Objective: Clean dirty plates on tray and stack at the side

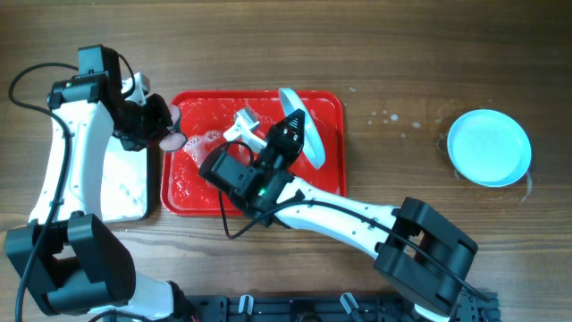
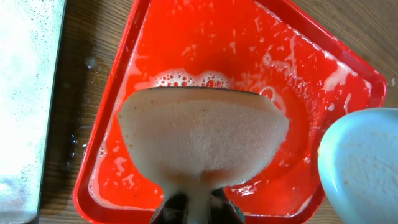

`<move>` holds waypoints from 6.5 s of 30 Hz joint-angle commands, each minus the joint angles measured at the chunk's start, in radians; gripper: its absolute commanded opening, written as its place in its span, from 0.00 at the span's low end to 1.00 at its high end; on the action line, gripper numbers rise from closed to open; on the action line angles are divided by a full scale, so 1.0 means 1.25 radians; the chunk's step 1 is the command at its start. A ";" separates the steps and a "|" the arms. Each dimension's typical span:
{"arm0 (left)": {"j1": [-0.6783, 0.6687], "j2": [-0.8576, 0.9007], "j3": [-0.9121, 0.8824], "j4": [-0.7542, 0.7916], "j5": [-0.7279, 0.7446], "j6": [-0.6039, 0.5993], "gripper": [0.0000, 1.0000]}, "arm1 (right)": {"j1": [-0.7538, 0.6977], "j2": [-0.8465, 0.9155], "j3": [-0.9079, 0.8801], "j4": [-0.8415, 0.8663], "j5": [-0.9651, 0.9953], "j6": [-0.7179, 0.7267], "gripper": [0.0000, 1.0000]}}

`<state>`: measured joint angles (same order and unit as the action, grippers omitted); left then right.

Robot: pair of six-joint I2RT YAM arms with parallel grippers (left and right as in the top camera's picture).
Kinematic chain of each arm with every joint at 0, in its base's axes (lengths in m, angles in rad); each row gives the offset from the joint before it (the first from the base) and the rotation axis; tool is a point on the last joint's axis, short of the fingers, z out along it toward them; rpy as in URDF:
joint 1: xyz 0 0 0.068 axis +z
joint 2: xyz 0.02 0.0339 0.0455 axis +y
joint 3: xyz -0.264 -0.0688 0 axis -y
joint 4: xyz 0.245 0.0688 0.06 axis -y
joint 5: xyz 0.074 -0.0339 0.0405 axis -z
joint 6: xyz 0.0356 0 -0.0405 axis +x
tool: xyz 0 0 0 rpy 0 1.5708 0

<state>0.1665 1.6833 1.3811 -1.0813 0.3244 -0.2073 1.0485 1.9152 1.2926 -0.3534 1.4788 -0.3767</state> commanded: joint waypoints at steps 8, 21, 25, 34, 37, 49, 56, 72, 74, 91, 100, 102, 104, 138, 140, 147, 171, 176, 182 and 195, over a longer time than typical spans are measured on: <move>0.001 -0.012 0.010 0.009 0.016 -0.008 0.04 | 0.015 0.008 0.001 0.003 -0.067 -0.010 0.04; 0.001 -0.012 0.010 0.013 0.016 -0.008 0.04 | 0.017 -0.003 0.001 0.010 -0.085 0.134 0.04; 0.001 -0.012 0.010 0.013 0.016 -0.008 0.04 | 0.010 -0.060 0.001 -0.015 -0.190 0.248 0.04; 0.001 -0.012 0.010 0.012 0.016 -0.008 0.04 | -0.251 -0.323 0.001 -0.258 -0.667 0.568 0.04; 0.001 -0.012 0.010 0.012 0.016 -0.008 0.04 | -0.381 -0.370 0.001 -0.298 -0.759 0.635 0.04; 0.001 -0.012 0.010 0.013 0.015 -0.007 0.04 | -0.921 -0.417 -0.070 -0.283 -0.997 0.726 0.04; -0.001 -0.012 0.010 0.019 0.015 -0.008 0.04 | -1.167 -0.417 -0.178 -0.193 -1.015 0.728 0.04; -0.001 -0.012 0.010 0.031 0.016 -0.008 0.04 | -1.266 -0.410 -0.417 0.013 -0.887 0.854 0.04; -0.001 -0.012 0.010 0.033 0.015 -0.008 0.04 | -1.266 -0.409 -0.429 0.029 -0.887 0.854 0.04; -0.001 -0.096 0.012 0.019 -0.056 -0.031 0.04 | -1.259 -0.594 -0.397 0.039 -1.497 0.636 1.00; 0.023 -0.134 -0.011 -0.060 -0.439 -0.178 0.04 | -0.924 -0.676 -0.396 -0.083 -1.430 0.576 1.00; 0.053 -0.132 -0.021 -0.052 -0.443 -0.190 0.04 | -0.823 -0.671 -0.396 -0.083 -1.386 0.576 1.00; 0.091 -0.131 -0.038 -0.034 -0.443 -0.194 0.04 | -0.716 -0.665 -0.394 -0.084 -1.335 0.576 1.00; 0.087 -0.533 -0.132 0.002 -0.158 -0.194 1.00 | -0.491 -0.760 -0.073 -0.291 -1.088 0.420 1.00; 0.063 -0.596 -0.132 0.002 -0.158 -0.194 1.00 | -0.491 -0.797 -0.060 -0.289 -1.060 0.403 1.00; 0.039 -0.725 -0.132 -0.002 -0.159 -0.194 1.00 | -0.491 -0.949 -0.054 -0.276 -1.014 0.406 1.00; 0.039 -0.733 -0.132 -0.005 -0.164 -0.194 1.00 | -0.491 -1.003 -0.056 -0.395 -1.052 0.475 1.00; 0.039 -0.733 -0.132 -0.007 -0.164 -0.194 1.00 | -0.491 -1.003 -0.071 -0.396 -0.891 0.492 1.00; 0.039 -0.733 -0.132 -0.007 -0.164 -0.194 1.00 | -0.550 -1.053 -0.229 -0.266 -0.926 0.492 1.00; 0.039 -0.733 -0.132 -0.007 -0.164 -0.194 1.00 | -0.842 -1.376 -0.853 0.283 -1.283 0.490 1.00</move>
<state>0.2207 0.7673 1.2053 -1.0931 0.1104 -0.4541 0.0143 0.2710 0.3008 -0.0364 -0.0643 0.2409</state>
